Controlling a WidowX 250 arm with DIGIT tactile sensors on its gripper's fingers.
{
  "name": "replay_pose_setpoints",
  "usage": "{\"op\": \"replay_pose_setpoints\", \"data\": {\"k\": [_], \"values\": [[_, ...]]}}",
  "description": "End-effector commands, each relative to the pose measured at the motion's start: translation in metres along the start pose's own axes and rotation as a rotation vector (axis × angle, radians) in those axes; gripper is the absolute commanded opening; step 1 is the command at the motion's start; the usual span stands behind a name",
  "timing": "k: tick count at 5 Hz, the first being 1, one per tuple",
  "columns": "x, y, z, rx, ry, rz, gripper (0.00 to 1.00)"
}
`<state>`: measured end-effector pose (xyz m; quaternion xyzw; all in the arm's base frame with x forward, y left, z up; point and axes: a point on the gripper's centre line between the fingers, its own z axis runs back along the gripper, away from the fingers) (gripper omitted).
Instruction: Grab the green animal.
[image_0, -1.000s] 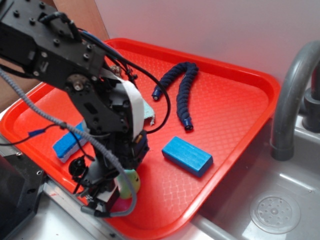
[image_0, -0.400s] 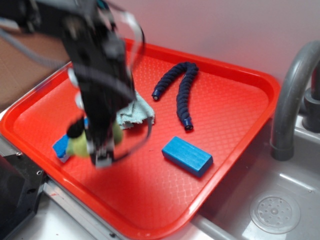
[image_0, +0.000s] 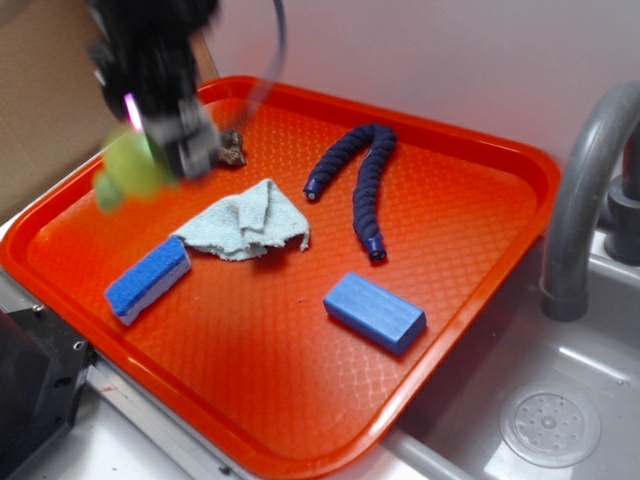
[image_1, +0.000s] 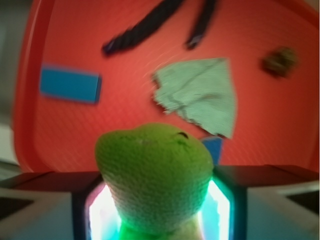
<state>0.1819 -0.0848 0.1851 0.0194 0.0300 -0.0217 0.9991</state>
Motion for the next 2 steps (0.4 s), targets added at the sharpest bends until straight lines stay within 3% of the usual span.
{"op": "replay_pose_setpoints", "data": {"k": [1, 2], "values": [[-0.001, 0.009, 0.066, 0.031, -0.218, 0.187, 0.00], [0.028, 0.022, 0.042, 0.042, -0.146, 0.129, 0.00]]}}
